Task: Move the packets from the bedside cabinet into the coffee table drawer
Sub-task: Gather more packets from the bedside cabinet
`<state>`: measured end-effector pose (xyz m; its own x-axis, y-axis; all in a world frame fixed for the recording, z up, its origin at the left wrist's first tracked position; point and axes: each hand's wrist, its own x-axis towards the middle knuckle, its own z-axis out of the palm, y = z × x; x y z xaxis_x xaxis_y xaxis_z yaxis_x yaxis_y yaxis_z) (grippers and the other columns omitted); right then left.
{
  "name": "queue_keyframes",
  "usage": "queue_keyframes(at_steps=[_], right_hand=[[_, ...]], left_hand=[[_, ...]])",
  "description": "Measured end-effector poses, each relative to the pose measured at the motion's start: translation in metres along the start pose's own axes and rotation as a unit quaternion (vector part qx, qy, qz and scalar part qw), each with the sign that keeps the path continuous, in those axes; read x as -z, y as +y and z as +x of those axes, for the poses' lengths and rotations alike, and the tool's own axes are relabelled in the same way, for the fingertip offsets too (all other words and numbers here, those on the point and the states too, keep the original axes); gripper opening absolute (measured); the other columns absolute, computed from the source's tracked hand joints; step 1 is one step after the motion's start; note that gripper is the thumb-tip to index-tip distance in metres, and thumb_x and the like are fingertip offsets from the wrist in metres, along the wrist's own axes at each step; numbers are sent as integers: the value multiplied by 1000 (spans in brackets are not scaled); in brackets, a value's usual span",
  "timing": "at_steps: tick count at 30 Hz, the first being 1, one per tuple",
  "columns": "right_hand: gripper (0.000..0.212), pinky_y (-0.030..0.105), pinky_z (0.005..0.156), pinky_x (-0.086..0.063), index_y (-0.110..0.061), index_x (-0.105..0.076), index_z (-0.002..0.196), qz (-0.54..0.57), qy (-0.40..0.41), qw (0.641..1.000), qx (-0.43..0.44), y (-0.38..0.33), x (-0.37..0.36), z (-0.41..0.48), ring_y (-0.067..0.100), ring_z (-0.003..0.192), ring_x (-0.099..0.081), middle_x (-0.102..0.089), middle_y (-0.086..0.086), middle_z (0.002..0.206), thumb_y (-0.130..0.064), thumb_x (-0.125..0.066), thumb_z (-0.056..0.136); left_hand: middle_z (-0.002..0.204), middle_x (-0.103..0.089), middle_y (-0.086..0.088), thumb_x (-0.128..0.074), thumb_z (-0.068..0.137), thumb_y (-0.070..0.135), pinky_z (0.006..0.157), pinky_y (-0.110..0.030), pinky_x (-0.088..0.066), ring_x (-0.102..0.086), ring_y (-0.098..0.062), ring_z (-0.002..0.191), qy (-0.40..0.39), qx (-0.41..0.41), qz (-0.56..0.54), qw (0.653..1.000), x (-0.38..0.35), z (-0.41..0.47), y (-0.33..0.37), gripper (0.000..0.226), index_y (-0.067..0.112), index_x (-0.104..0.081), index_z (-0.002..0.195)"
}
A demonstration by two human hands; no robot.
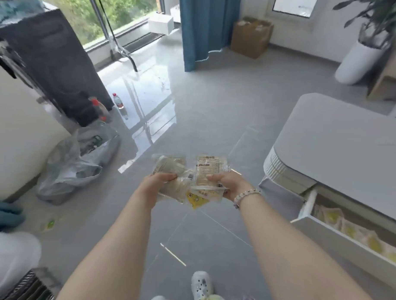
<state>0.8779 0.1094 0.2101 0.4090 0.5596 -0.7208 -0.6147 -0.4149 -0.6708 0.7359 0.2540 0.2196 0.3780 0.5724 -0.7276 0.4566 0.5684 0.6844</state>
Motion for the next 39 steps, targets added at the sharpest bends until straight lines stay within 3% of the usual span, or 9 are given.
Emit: queue_keyframes(at_steps=[5, 9, 15, 20, 24, 26, 32, 37, 39], right_hand=[[24, 37, 82, -55, 0, -63, 112, 46, 58, 997, 1, 9, 55, -3, 23, 87, -65, -67, 12, 103, -4, -62, 88], [27, 43, 93, -52, -2, -65, 112, 67, 111, 992, -2, 12, 96, 0, 27, 101, -65, -68, 12, 111, -6, -66, 85], [21, 47, 94, -51, -8, -70, 100, 112, 178, 978, 3, 14, 147, 6, 28, 104, -63, -67, 9, 113, -13, -72, 80], [35, 49, 96, -49, -11, -69, 100, 161, 230, 960, -4, 15, 182, 2, 29, 109, -59, -64, 8, 119, -23, -76, 68], [13, 48, 99, -46, -17, -69, 90, 185, 281, 942, -11, 15, 215, -6, 28, 115, -55, -62, 5, 122, -23, -72, 78], [17, 48, 99, -46, -18, -69, 94, 201, 297, 933, -16, 13, 230, -9, 29, 114, -56, -63, 6, 122, -23, -72, 77], [60, 47, 94, -50, -14, -64, 115, 266, 359, 895, -10, 7, 265, -22, 28, 107, -61, -65, 5, 116, -30, -76, 59], [88, 47, 95, -49, -15, -60, 121, 330, 390, 860, 13, 29, 300, -27, 27, 110, -60, -64, 5, 120, -38, -81, 38], [88, 47, 95, -49, -14, -61, 119, 342, 405, 848, 9, 35, 303, -39, 28, 108, -61, -65, 5, 118, -37, -82, 36]], left_hand=[[88, -68, -8, -75, 75, 15, 63, -28, -52, -65, -22, 68, -64, 19, 82, 994, -55, 19, 5, 34, 10, -66, 107], [107, -69, -11, -84, 53, 25, 80, -36, -56, -69, -27, 84, -116, 36, 136, 983, -100, 38, 11, 65, 11, -64, 113], [106, -70, -9, -85, 36, 31, 84, -39, -56, -70, -26, 87, -183, 32, 219, 958, -167, 67, 27, 89, 12, -60, 119], [105, -69, -12, -78, 71, 15, 60, -30, -54, -69, -26, 81, -234, 33, 281, 930, -233, 74, 40, 52, 6, -59, 118], [109, -68, -14, -78, 70, 13, 59, -31, -55, -69, -28, 89, -277, 39, 310, 909, -283, 77, 40, 54, 6, -58, 120], [107, -69, -13, -75, 74, 10, 61, -32, -55, -68, -27, 87, -294, 38, 329, 896, -307, 77, 39, 47, 6, -59, 118], [102, -69, -11, -72, 79, 11, 65, -33, -54, -67, -23, 82, -345, 13, 397, 850, -379, 73, 46, 35, 5, -61, 111], [108, -69, -12, -75, 75, 14, 84, -38, -54, -67, -26, 94, -392, 5, 441, 808, -424, 66, 38, 43, 5, -62, 115], [109, -69, -13, -74, 76, 15, 88, -39, -53, -67, -27, 96, -412, 4, 463, 785, -437, 58, 27, 42, 4, -62, 115]])
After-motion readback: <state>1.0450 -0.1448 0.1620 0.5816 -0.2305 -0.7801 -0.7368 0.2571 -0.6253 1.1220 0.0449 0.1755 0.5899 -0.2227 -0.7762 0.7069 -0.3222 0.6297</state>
